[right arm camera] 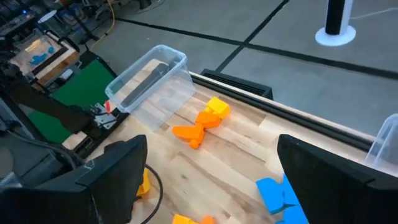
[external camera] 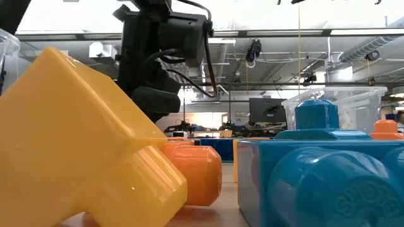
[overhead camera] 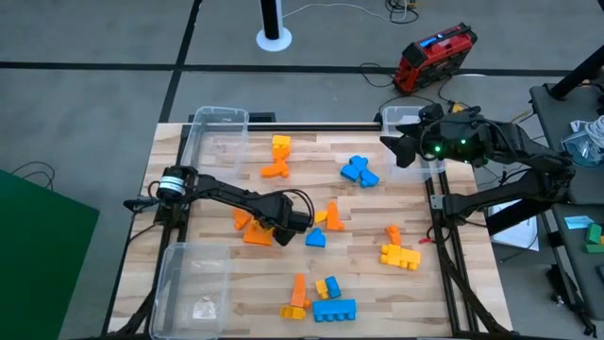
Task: Sort blocks
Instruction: Put the middle left yellow game piece into the top left transparent bin
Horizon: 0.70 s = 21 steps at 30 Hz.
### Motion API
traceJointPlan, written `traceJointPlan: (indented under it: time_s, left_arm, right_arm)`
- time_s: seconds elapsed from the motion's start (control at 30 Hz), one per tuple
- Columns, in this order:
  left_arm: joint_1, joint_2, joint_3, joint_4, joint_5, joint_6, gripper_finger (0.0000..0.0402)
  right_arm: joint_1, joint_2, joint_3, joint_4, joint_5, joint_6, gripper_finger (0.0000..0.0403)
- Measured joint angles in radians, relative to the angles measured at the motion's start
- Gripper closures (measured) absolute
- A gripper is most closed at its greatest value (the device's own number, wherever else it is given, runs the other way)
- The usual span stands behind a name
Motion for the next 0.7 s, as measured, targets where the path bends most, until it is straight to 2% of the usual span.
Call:
traceJointPlan:
  time_s: [0.3,0.7]
  left_arm:
    - [-0.001,0.001,0.000,0.013,-0.013,0.017,0.0092]
    - [-0.001,-0.005,0.031,0.017,0.007,0.064,0.0098]
  right_arm:
    - [0.000,-0.001,0.000,0.000,0.034,-0.034,0.0051]
    - [0.000,-0.001,0.000,0.000,0.034,-0.025,0.0051]
